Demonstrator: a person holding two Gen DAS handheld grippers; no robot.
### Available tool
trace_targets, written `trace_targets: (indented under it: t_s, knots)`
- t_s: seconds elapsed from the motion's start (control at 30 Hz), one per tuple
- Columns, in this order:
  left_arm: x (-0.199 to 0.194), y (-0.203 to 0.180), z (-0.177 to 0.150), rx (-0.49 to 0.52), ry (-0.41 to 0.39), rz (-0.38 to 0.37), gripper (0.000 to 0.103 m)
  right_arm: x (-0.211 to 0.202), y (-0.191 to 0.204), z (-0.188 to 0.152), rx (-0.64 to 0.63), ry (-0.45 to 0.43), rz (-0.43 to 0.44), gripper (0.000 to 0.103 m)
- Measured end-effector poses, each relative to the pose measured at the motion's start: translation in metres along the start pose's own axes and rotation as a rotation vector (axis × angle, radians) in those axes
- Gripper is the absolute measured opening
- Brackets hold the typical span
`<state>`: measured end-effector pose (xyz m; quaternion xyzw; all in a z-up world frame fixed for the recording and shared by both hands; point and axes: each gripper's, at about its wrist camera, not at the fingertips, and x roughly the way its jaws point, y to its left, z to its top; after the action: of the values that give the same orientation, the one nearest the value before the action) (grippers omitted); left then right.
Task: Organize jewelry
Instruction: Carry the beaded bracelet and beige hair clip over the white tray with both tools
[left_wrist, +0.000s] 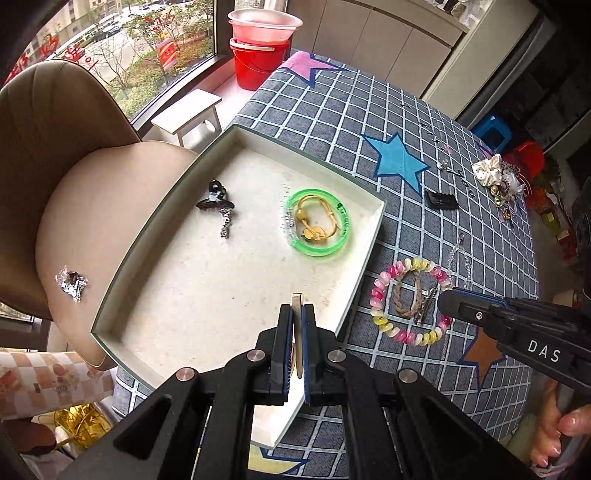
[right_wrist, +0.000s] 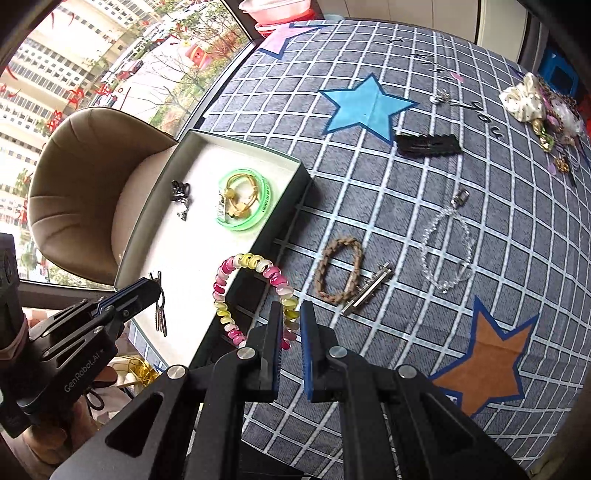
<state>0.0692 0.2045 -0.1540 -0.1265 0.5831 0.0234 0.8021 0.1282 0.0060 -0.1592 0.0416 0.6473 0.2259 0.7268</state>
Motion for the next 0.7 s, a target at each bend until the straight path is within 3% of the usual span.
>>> trace_targets:
  t_s: [0.33,0.7]
  knots:
    - [0.031,0.063,0.017,-0.046,0.013,0.046,0.011,0.06,0.07,0.054,-0.104,0.049,0.028,0.01]
    - [0.074,0.074,0.022,-0.031,0.056,0.073,0.011,0.131,0.091,0.071,-0.094,0.146,0.007,0.009]
